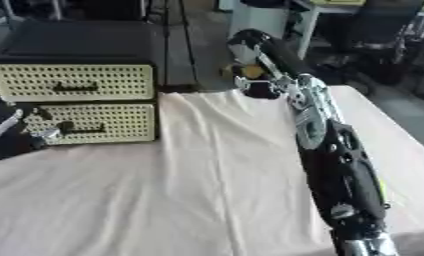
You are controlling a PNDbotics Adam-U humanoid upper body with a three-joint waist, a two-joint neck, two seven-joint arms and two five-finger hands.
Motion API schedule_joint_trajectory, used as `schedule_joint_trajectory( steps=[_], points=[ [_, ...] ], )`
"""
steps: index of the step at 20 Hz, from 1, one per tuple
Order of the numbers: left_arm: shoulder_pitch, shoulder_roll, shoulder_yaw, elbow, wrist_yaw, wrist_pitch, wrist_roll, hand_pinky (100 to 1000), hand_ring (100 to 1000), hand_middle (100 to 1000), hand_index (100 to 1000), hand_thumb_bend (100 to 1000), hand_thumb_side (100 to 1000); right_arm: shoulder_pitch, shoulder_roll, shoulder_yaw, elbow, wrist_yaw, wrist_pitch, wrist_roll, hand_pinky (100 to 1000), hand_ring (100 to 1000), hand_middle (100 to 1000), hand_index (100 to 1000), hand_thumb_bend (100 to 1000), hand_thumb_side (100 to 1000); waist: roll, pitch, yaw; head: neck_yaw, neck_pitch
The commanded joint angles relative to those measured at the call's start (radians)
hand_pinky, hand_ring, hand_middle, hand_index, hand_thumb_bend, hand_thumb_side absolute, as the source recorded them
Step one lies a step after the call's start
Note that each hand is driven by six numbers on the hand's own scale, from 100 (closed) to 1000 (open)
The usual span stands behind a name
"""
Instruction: Pick up objects from table and place into drawer.
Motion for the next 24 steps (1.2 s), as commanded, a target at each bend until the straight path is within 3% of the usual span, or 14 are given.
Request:
schedule_joint_trajectory(
  steps=[1,12,24],
  points=[
    [-0.061,-0.029,-0.005,0.087,-0.06,-0.022,0.023,100,100,100,826,526,1000,-0.028,-0.001,0.007,-0.015,-0.007,-0.008,-0.001,955,955,871,867,112,100,0.004,-0.007,-0.008,0.015,0.004],
    [-0.143,-0.091,0.012,0.246,-0.195,-0.016,0.15,100,100,100,848,543,1000,-0.037,0.015,0.018,-0.02,-0.01,-0.019,0.0,955,954,871,867,108,100,0.004,0.008,-0.04,0.043,-0.006],
    [-0.145,-0.106,0.034,0.347,-0.246,-0.01,0.177,100,100,100,846,538,1000,-0.034,0.017,0.02,-0.017,-0.013,-0.024,0.001,956,955,871,867,104,101,0.004,0.014,-0.047,0.045,-0.012]
  ],
)
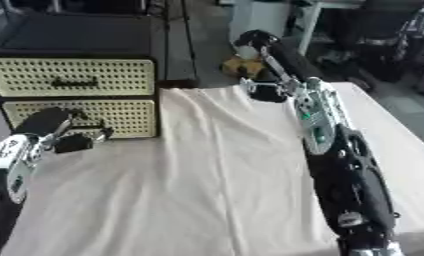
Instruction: Pick up objects from table and place into drawer.
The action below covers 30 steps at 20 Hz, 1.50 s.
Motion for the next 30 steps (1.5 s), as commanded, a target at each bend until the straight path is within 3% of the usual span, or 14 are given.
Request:
schedule_joint_trajectory(
  steps=[1,7,10,15,21,27,29,30],
  points=[
    [-0.022,-0.001,0.008,-0.002,0.0,-0.009,0.005,100,100,100,834,534,1000,-0.025,-0.007,0.003,-0.017,-0.007,-0.005,0.0,956,955,871,867,102,102,0.004,-0.01,-0.001,0.0,-0.011],
    [-0.008,0.002,-0.001,-0.021,0.007,-0.027,-0.01,100,100,100,543,523,1000,-0.024,-0.008,0.001,-0.017,-0.007,-0.004,-0.001,956,955,870,866,101,103,0.004,-0.009,0.002,-0.001,-0.014],
    [0.009,0.011,-0.007,-0.067,0.012,-0.03,-0.03,100,100,100,481,517,1000,-0.023,-0.009,-0.001,-0.018,-0.006,-0.002,-0.001,956,956,870,866,100,103,0.005,-0.009,0.005,-0.004,-0.015],
    [0.078,0.033,-0.024,-0.25,0.037,-0.028,-0.114,100,100,100,505,501,1000,-0.022,-0.02,-0.005,-0.019,-0.005,0.004,-0.003,956,955,870,866,100,102,0.009,-0.011,0.017,-0.018,-0.016],
    [0.234,0.028,-0.051,-0.492,0.103,-0.015,-0.249,100,100,100,539,498,1000,-0.018,-0.031,-0.009,-0.02,-0.003,0.008,-0.003,956,955,870,866,100,101,0.016,-0.015,0.034,-0.039,-0.018],
    [0.394,0.027,-0.059,-0.649,0.136,0.003,-0.313,100,100,100,558,495,1000,-0.015,-0.04,-0.013,-0.021,-0.001,0.014,-0.003,956,955,870,866,100,101,0.022,-0.019,0.049,-0.056,-0.018],
    [0.433,0.029,-0.052,-0.7,0.144,0.011,-0.317,100,100,100,620,489,1000,-0.015,-0.043,-0.014,-0.021,-0.001,0.015,-0.003,956,955,870,866,100,101,0.022,-0.02,0.052,-0.059,-0.019],
    [0.45,0.029,-0.047,-0.729,0.146,0.016,-0.312,100,100,100,698,487,1000,-0.014,-0.044,-0.015,-0.02,-0.001,0.016,-0.004,956,955,870,866,100,102,0.022,-0.02,0.054,-0.061,-0.019]
  ],
)
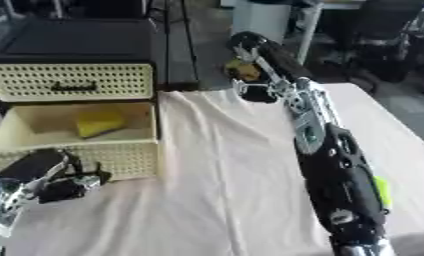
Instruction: Pick up objects from table and place into drawer.
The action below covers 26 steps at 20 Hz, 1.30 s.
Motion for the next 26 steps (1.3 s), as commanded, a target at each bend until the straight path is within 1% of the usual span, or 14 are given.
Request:
schedule_joint_trajectory(
  steps=[1,4,5,6,9,12,14,16,19,21,25,26],
  points=[
    [0.022,0.018,0.014,-0.102,0.012,0.014,0.004,100,100,100,748,487,1000,-0.015,-0.029,-0.009,-0.02,0.0,0.005,-0.002,956,955,870,866,100,102,0.007,-0.013,0.002,-0.008,-0.01],
    [0.045,0.035,0.023,-0.187,-0.008,0.03,0.071,100,100,100,819,489,1000,-0.014,-0.03,-0.011,-0.02,-0.001,0.007,-0.003,955,956,870,868,100,105,0.006,-0.013,0.004,-0.01,-0.011],
    [0.05,0.041,0.025,-0.21,-0.019,0.035,0.103,100,100,100,821,490,1000,-0.014,-0.031,-0.013,-0.019,-0.001,0.009,-0.004,955,955,870,868,100,105,0.005,-0.013,0.004,-0.01,-0.012],
    [0.051,0.046,0.028,-0.232,-0.026,0.041,0.14,100,100,100,823,509,1000,-0.013,-0.033,-0.016,-0.019,-0.001,0.012,-0.006,953,953,869,868,100,107,0.005,-0.013,0.004,-0.011,-0.012],
    [0.058,0.064,0.034,-0.282,-0.018,0.065,0.264,100,100,100,807,522,1000,-0.015,-0.045,-0.027,-0.01,0.0,0.026,-0.015,950,951,867,869,100,115,0.004,-0.013,0.004,-0.012,-0.012],
    [0.064,0.072,0.037,-0.299,0.021,0.079,0.321,100,100,100,786,525,1000,-0.033,-0.071,-0.055,0.025,0.019,0.055,-0.026,938,940,862,868,100,112,0.003,-0.012,0.006,-0.013,-0.008],
    [0.069,0.071,0.044,-0.307,0.05,0.086,0.332,100,100,100,783,516,1000,-0.055,-0.092,-0.085,0.073,0.047,0.089,-0.034,933,940,864,869,100,119,0.003,-0.013,0.008,-0.013,-0.007],
    [0.077,0.068,0.05,-0.313,0.077,0.092,0.33,100,100,100,781,509,1000,-0.088,-0.118,-0.119,0.147,0.088,0.132,-0.036,929,947,880,873,103,128,0.002,-0.015,0.013,-0.013,-0.006],
    [0.089,0.061,0.057,-0.323,0.104,0.096,0.319,100,100,100,780,507,1000,-0.153,-0.16,-0.171,0.288,0.174,0.206,-0.037,933,976,909,883,118,160,0.002,-0.018,0.023,-0.012,-0.005],
    [0.093,0.058,0.059,-0.33,0.112,0.097,0.314,100,100,100,779,507,1000,-0.188,-0.18,-0.205,0.364,0.22,0.258,-0.043,936,994,920,886,118,167,0.003,-0.02,0.029,-0.012,-0.004],
    [0.097,0.056,0.058,-0.34,0.117,0.096,0.303,100,100,100,780,505,1000,-0.231,-0.21,-0.257,0.459,0.281,0.358,-0.047,945,1000,930,891,114,197,0.006,-0.022,0.039,-0.014,-0.004],
    [0.098,0.057,0.059,-0.342,0.117,0.095,0.301,100,100,100,779,505,1000,-0.237,-0.215,-0.265,0.474,0.289,0.377,-0.046,946,1000,929,892,112,171,0.006,-0.023,0.041,-0.014,-0.004]
  ],
)
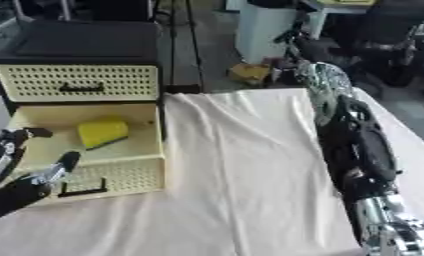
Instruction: Pick up objects from table and place into drawer.
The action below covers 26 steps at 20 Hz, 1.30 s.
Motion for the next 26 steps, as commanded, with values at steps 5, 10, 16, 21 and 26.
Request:
schedule_joint_trajectory(
  steps=[5,10,16,21,26],
  points=[
    [-0.004,0.009,0.01,-0.028,-0.001,-0.005,-0.021,100,100,100,780,501,1000,-0.032,-0.076,-0.059,0.096,0.05,0.13,-0.001,950,1000,931,893,113,237,0.005,-0.013,0.004,-0.005,-0.001],
    [0.001,0.011,0.012,-0.029,-0.006,-0.007,-0.029,100,100,100,780,498,1000,-0.008,-0.106,-0.066,0.159,0.034,0.196,-0.03,945,1000,923,895,127,287,0.001,-0.015,0.005,-0.005,0.001],
    [0.007,0.014,0.013,-0.031,-0.009,-0.01,-0.035,100,100,100,780,497,1000,0.019,-0.144,-0.039,0.256,-0.038,0.235,-0.084,930,1000,911,895,154,349,-0.002,-0.016,0.001,-0.003,0.003],
    [0.01,0.015,0.013,-0.034,-0.011,-0.012,-0.038,100,100,100,781,496,1000,0.034,-0.168,0.01,0.35,-0.119,0.247,-0.154,925,1000,910,895,156,366,-0.002,-0.017,-0.001,-0.003,0.005],
    [0.012,0.016,0.013,-0.035,-0.015,-0.015,-0.041,100,100,100,781,496,1000,0.04,-0.184,0.076,0.454,-0.213,0.249,-0.238,920,1000,910,895,155,377,-0.001,-0.017,-0.002,-0.008,0.006]
  ],
)
